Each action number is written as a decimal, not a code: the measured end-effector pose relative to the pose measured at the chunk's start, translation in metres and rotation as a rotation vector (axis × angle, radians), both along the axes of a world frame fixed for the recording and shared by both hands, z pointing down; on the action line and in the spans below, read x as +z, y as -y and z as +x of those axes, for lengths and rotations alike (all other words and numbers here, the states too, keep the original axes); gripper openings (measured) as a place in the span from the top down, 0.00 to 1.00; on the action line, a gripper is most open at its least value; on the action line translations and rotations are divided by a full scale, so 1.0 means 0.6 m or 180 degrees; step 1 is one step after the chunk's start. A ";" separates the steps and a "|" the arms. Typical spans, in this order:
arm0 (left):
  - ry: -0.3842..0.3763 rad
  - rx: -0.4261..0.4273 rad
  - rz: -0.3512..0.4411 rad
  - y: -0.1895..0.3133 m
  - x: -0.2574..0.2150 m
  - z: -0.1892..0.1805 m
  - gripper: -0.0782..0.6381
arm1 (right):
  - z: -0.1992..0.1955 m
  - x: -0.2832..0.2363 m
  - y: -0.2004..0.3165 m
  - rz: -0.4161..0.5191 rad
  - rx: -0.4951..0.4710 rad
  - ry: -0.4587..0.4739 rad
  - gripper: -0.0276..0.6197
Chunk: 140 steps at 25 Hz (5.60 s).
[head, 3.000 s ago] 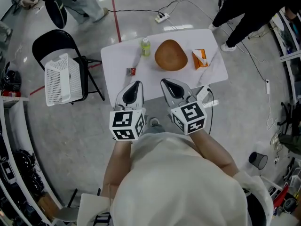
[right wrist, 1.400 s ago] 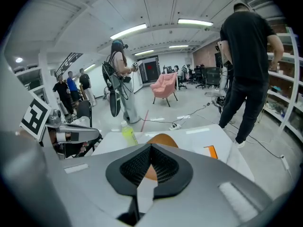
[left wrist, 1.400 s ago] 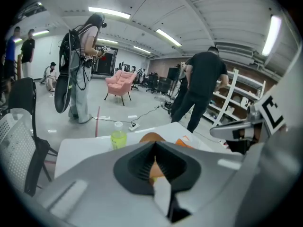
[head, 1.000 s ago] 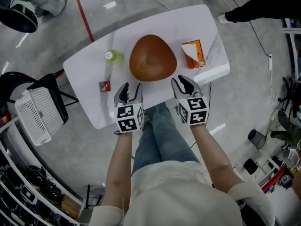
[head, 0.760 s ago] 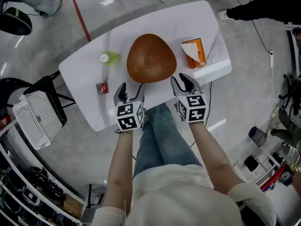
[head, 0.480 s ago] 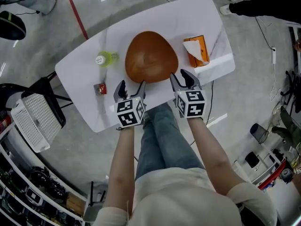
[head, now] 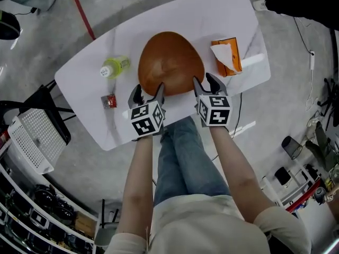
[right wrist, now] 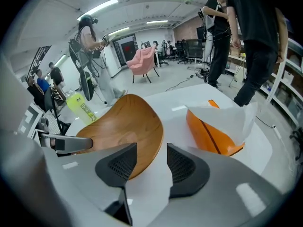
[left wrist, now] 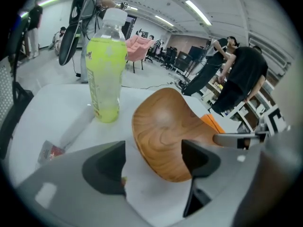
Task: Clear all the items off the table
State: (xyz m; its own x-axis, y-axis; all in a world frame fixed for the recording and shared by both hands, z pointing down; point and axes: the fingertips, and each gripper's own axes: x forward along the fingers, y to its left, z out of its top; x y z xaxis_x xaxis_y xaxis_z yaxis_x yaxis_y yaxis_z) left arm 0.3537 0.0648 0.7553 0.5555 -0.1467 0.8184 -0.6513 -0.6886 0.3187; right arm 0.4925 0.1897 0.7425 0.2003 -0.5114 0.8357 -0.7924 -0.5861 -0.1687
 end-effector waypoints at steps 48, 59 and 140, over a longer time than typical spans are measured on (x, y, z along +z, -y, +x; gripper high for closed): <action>-0.0251 -0.1114 0.0331 0.053 -0.244 -0.052 0.85 | 0.004 -0.237 0.043 0.0113 0.0026 -0.0243 0.89; -0.0311 -0.1510 0.0496 0.057 -0.373 -0.110 0.85 | -0.031 -0.355 0.082 0.0318 -0.0363 -0.0264 0.89; -0.0494 -0.4191 0.1147 0.105 -0.532 -1.209 0.86 | -1.092 -0.518 0.414 0.0965 -0.2938 -0.0206 0.89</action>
